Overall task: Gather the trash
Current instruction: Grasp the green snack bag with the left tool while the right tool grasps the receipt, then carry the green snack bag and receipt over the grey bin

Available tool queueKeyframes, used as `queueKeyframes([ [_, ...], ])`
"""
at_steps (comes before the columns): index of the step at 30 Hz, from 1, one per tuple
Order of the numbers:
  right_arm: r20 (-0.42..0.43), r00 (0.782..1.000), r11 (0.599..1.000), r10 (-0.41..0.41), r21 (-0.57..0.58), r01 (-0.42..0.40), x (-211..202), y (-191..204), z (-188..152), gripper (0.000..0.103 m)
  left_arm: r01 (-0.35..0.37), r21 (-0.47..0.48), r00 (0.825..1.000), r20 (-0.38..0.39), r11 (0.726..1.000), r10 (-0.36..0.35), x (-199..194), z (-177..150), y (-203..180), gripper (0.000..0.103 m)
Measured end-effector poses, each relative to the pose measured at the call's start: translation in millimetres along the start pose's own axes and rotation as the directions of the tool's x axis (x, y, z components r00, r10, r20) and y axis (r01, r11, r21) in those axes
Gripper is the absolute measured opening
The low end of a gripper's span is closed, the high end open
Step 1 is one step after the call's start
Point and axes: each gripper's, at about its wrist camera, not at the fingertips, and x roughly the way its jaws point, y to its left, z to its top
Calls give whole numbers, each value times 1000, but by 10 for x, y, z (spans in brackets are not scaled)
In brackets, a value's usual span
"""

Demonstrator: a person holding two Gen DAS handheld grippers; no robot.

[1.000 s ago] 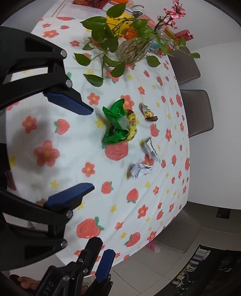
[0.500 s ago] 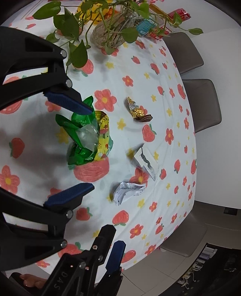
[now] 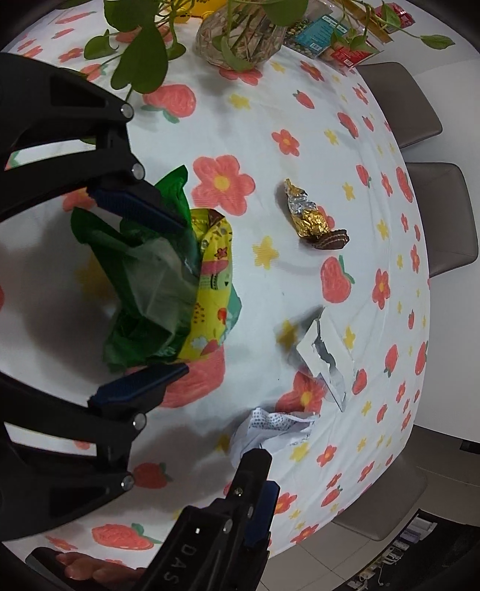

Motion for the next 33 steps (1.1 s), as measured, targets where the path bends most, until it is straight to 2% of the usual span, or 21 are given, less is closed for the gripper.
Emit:
queueKeyframes([
  [5,-31,999,1000,8,-6,-8,148,-11,55,33,-5,22,1000,9,1000,5,86,150,-18,65],
  [7,-54,998,1000,17,-10,-17,202,-1,53,14,-4,22,1000,10,1000,3,119,215,-7,63],
  [9,-67,998,1000,17,-16,-18,237,15,38,7,-3,23,1000,13,1000,3,140,268,-1,61],
  [10,-70,997,1000,15,-20,-16,248,22,33,5,0,23,1000,14,1000,0,147,286,2,56],
  [17,-60,998,999,14,-46,-16,213,85,14,2,13,25,1000,16,1000,-13,154,339,17,50],
  [23,-32,999,999,15,-44,-17,70,109,11,2,29,29,999,28,999,-30,52,316,6,49],
  [33,20,999,1000,-30,2,30,-328,30,-161,2,73,113,995,63,991,-81,-202,262,-190,49],
])
